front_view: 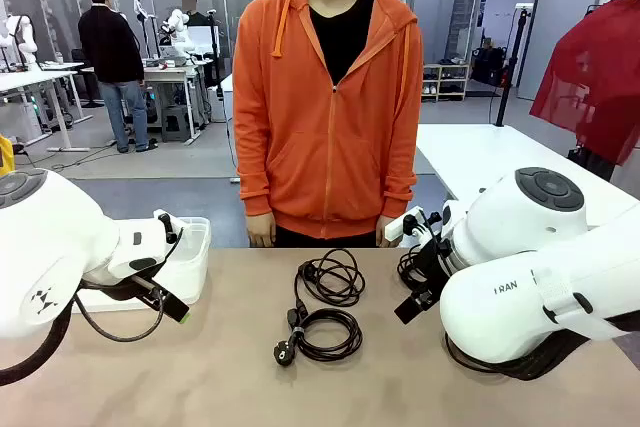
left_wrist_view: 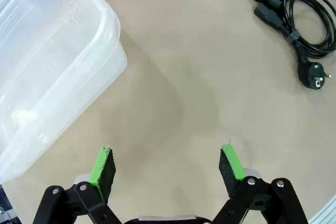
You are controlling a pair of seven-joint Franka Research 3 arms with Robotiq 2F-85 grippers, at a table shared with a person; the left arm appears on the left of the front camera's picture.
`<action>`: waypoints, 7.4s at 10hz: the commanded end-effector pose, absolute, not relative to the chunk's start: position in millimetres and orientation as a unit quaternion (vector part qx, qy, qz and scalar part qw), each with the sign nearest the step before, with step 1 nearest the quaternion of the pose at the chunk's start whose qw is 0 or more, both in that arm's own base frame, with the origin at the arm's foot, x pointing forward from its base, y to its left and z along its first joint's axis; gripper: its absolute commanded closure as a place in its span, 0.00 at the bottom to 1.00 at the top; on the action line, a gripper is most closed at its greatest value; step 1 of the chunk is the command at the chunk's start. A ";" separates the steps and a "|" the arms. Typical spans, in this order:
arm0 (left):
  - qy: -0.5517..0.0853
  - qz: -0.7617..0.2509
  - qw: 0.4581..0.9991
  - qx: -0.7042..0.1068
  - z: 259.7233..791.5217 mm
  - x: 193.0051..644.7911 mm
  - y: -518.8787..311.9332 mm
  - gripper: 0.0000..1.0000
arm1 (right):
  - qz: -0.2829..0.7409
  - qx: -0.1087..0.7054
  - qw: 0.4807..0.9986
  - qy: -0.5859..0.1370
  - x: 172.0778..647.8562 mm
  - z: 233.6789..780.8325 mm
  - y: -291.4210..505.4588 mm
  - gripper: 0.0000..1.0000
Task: Organize and store the cables.
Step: Place the Power Cable into the Organizing box.
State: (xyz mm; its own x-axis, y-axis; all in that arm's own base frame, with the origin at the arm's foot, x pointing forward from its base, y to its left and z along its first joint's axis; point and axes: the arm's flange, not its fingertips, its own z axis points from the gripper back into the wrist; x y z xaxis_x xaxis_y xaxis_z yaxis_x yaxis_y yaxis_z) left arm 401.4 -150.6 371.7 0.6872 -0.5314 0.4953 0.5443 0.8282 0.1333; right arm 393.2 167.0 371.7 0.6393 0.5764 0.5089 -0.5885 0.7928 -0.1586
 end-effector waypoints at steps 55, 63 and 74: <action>-0.397 -0.362 0.830 -0.150 623.8 327.5 -22.7 0.00 | 0.278 0.164 0.896 -0.305 325.8 642.1 -50.6 0.00; -0.398 -0.355 0.832 -0.152 624.5 327.6 -21.4 0.00 | 0.278 0.164 0.896 -0.305 325.8 642.1 -50.6 0.00; -0.207 -0.419 0.878 -0.109 535.4 345.5 -271.1 0.00 | 0.278 0.164 0.896 -0.305 325.8 642.1 -50.6 0.00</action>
